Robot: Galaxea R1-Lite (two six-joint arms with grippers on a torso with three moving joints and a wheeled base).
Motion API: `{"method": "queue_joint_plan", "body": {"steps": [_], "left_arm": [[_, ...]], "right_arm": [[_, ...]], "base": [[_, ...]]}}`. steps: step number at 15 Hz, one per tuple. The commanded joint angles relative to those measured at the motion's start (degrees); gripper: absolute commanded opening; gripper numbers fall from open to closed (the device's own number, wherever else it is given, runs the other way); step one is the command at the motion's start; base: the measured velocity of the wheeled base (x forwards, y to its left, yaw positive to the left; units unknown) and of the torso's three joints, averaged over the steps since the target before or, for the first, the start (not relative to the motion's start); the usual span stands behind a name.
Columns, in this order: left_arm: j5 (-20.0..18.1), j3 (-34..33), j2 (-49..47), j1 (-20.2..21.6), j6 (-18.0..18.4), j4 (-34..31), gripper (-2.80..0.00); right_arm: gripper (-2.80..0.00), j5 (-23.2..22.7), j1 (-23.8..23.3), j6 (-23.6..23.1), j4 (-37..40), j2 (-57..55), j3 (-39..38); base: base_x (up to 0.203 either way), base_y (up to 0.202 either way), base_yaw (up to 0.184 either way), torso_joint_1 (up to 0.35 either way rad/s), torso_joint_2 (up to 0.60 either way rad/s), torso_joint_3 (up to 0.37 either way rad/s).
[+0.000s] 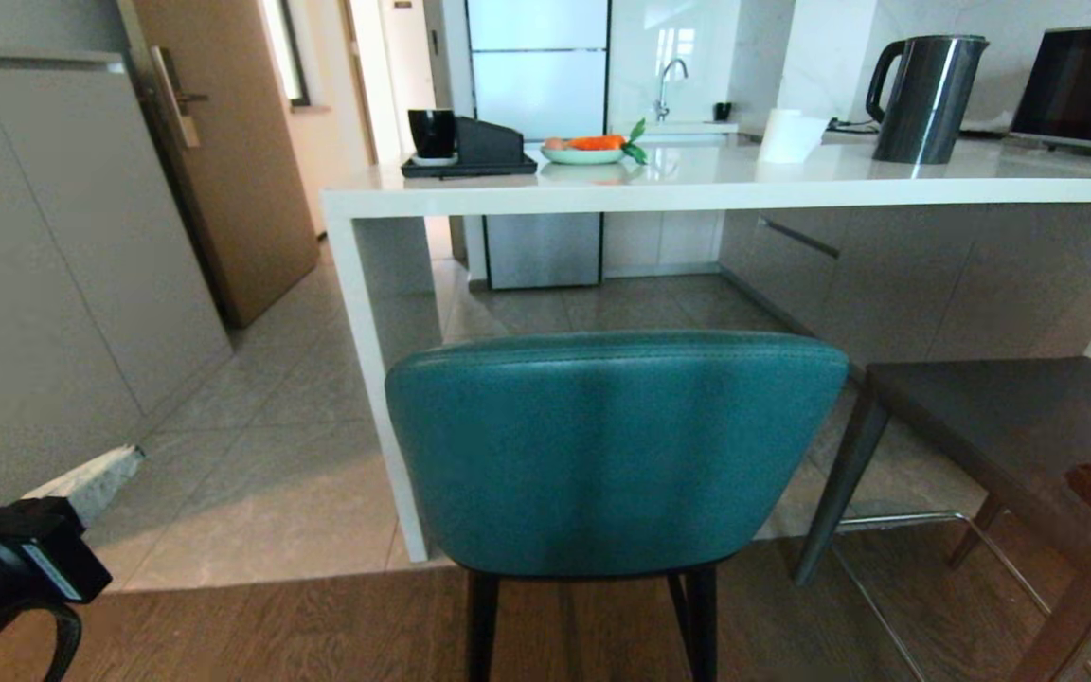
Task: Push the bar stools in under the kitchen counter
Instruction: Push the blue chair back under the dining table
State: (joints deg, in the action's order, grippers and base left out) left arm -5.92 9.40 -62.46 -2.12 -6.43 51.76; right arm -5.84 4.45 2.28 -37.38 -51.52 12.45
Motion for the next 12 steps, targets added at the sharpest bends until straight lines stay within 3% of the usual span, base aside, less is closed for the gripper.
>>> {"method": "queue_joint_plan", "body": {"steps": [1,6,9,10,12], "left_arm": [[-1.08,-0.50,-4.67,-1.12,-0.07,0.62,-2.80],[-2.04,-0.53,-11.22,-1.75,-0.29,4.00,-2.80],[-2.10,-0.13,-22.20,-2.09,-0.92,14.99,-2.80],[-2.09,-0.25,-26.74,-2.24,-0.89,20.96,-2.80],[-2.10,-1.91,-32.59,-2.89,-0.86,34.47,-2.80]], "right_arm": [[-2.80,0.14,1.58,0.12,-6.23,-9.44,-0.45],[-2.80,0.42,4.06,0.51,-20.31,-23.17,-1.98],[-2.80,0.55,4.98,0.45,-32.45,-33.54,-1.93],[-2.80,0.94,4.97,0.47,-38.27,-35.97,-2.09],[-2.80,0.03,3.38,1.10,-41.14,-35.29,-3.38]], "base": [[0.000,0.000,0.000,0.000,0.00,0.000],[0.000,0.000,0.000,0.000,0.00,0.000],[0.000,0.000,0.000,0.000,0.00,0.000],[0.000,0.000,0.000,0.000,0.00,0.000],[0.000,0.000,0.000,0.000,0.00,0.000]]}}
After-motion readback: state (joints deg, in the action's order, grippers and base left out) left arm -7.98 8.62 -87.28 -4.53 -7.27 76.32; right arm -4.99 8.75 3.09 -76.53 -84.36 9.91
